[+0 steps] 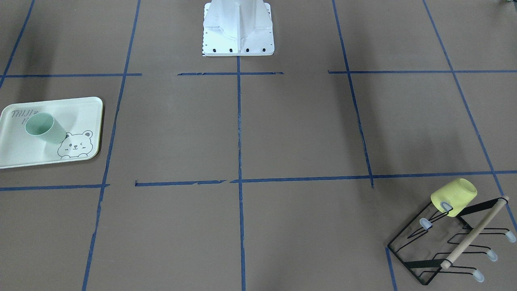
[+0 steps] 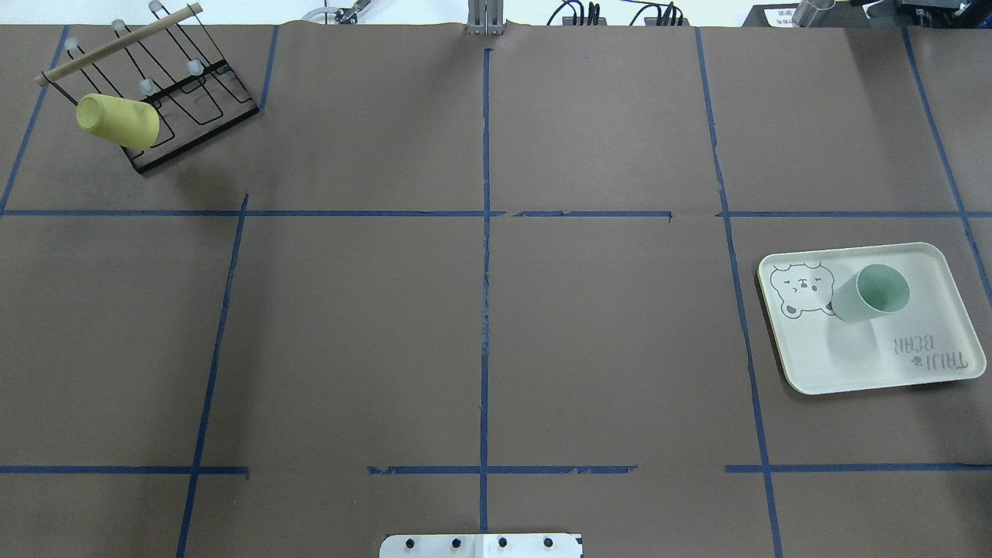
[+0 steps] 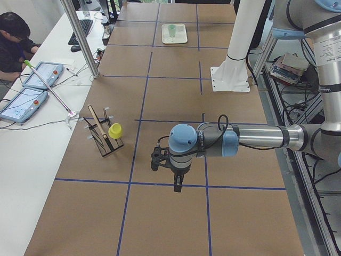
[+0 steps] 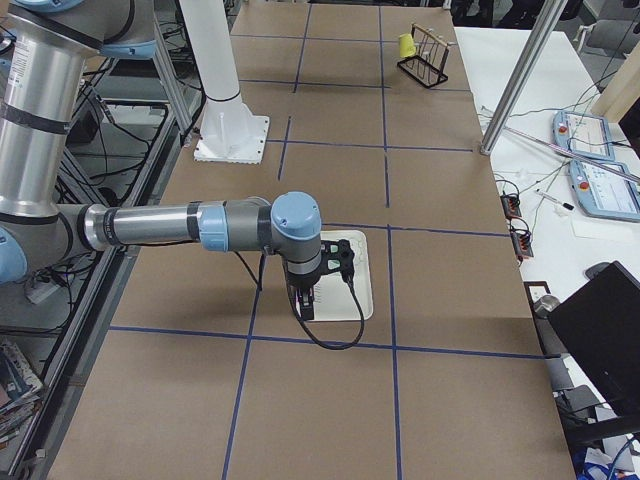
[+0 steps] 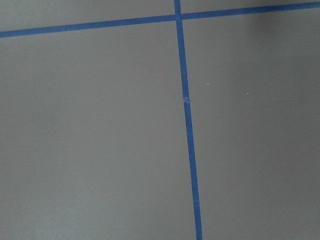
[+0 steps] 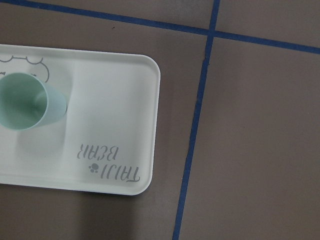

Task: Left arm grabs green cup and hands to right arm on tray

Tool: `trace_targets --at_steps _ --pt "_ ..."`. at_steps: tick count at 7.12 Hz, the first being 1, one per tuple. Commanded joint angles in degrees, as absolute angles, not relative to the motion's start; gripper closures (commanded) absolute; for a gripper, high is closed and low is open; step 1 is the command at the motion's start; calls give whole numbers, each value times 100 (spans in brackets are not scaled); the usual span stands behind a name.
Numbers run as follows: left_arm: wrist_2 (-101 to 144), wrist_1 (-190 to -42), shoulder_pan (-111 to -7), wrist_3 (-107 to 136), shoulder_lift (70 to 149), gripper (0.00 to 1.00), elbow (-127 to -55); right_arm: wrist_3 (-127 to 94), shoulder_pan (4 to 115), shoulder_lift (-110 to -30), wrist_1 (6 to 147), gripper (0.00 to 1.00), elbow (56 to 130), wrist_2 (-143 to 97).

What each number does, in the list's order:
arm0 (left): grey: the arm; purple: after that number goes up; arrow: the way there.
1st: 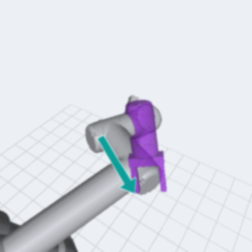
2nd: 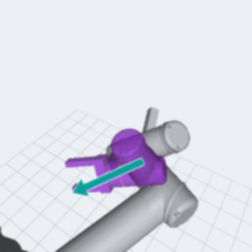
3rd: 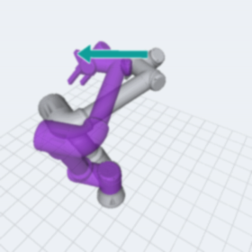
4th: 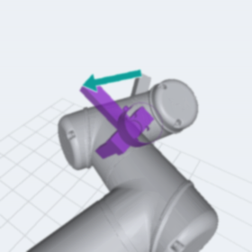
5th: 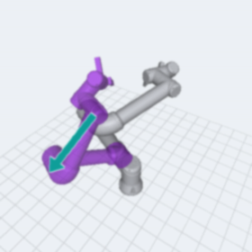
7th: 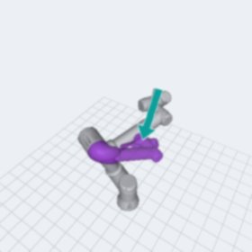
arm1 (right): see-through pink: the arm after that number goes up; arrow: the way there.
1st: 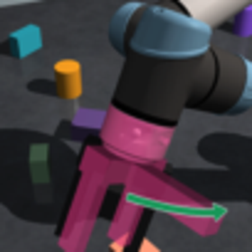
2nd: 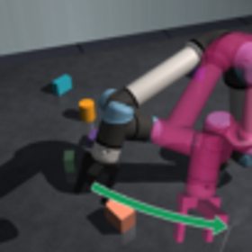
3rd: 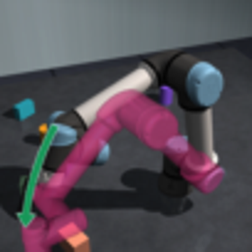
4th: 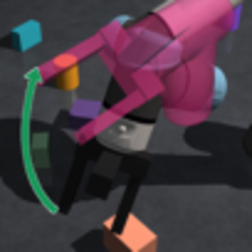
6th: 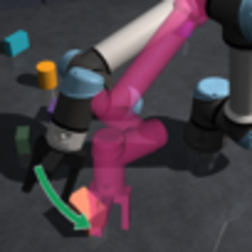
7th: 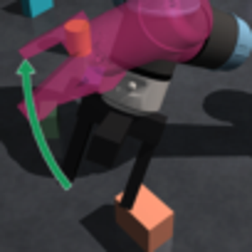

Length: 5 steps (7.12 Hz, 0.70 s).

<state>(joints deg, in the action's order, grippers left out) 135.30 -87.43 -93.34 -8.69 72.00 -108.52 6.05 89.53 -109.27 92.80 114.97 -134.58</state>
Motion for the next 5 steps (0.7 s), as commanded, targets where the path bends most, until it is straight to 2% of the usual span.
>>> trace_targets --at_steps 1,5 --pt "13518 -8745 -9334 -861 7181 0 -10837 589 8982 -10942 9264 0 11417 -13482" --pt "13518 -8754 -9334 -844 7189 0 -10846 571 8982 -10934 9255 0 11373 -13474"
